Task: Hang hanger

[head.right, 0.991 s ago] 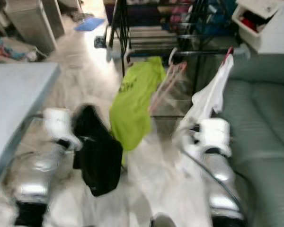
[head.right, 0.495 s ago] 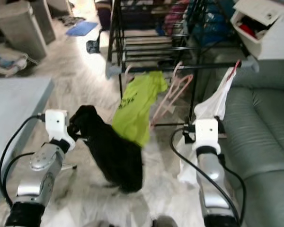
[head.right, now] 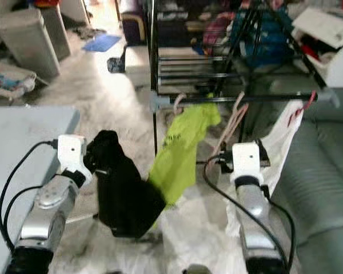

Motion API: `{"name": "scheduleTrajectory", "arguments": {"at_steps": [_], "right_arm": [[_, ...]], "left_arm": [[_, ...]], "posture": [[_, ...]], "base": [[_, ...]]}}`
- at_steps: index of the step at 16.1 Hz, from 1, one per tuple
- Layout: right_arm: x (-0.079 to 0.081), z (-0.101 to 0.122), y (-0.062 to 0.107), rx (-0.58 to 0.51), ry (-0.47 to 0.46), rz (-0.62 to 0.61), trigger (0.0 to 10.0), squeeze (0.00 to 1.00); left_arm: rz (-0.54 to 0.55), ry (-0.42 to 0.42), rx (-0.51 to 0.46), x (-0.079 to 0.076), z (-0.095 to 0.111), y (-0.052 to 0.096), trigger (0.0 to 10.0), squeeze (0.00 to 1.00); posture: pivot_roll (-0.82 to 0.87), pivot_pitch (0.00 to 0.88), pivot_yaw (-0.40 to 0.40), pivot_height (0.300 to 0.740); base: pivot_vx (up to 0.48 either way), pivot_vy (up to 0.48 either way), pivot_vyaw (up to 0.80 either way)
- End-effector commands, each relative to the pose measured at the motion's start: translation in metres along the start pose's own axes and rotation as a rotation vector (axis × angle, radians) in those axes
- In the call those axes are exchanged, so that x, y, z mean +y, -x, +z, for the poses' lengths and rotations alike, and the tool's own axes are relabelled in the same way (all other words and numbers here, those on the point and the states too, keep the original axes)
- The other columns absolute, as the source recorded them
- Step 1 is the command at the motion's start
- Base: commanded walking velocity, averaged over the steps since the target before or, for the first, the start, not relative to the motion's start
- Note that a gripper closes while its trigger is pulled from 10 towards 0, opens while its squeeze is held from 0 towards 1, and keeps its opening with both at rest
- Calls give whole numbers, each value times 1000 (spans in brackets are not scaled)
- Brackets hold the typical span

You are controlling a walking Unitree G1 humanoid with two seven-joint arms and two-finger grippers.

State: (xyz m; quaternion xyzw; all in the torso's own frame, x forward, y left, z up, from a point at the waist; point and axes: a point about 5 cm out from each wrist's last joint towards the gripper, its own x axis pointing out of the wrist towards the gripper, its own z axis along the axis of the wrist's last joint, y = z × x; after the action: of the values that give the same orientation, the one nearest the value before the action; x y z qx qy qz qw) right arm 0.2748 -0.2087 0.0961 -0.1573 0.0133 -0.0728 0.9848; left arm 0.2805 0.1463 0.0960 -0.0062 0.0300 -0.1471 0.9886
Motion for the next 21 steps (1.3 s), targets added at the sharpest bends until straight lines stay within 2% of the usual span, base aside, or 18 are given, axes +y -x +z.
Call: {"name": "scheduleTrajectory", "arguments": {"at_steps": [1, 4, 6, 8, 13, 15, 19, 21], "right_arm": [[-10, -2, -5, 17, 11, -24, 10000, 0], [-10, -10, -22, 89, -14, 1, 10000, 0], [-1, -15, -40, 140, -26, 54, 10000, 0], [9, -14, -51, 161, -28, 91, 10000, 0], [25, -39, -50, 353, -62, 135, 10000, 0], [15, -51, -47, 414, -75, 72, 10000, 0], [-15, -54, -47, 403, -41, -44, 10000, 0], [-17, -49, -52, 378, -53, -37, 10000, 0]], "left_arm": [[-19, -9, -30, -7, 7, -3, 10000, 0], [-35, -10, -18, -9, 7, -3, 10000, 0], [-55, -22, -12, -11, 7, -3, 10000, 0], [-59, -28, -9, -12, 8, -1, 10000, 0], [-68, -32, 8, -12, 6, 4, 10000, 0], [-78, -31, 15, -13, 6, 5, 10000, 0], [-96, -27, 35, -15, 4, 6, 10000, 0], [-104, -22, 44, -15, 3, 6, 10000, 0]], "posture": [[-14, 20, 31, 740], [-10, 31, 34, 740], [1, 37, 35, 740], [14, 45, 36, 740], [32, 67, 37, 740], [33, 72, 40, 740], [22, 82, 49, 740], [19, 82, 55, 740]], "base": [[0, 0, 0], [0, 0, 0], [0, 0, 0], [0, 0, 0], [0, 0, 0], [0, 0, 0], [0, 0, 0], [0, 0, 0]]}}
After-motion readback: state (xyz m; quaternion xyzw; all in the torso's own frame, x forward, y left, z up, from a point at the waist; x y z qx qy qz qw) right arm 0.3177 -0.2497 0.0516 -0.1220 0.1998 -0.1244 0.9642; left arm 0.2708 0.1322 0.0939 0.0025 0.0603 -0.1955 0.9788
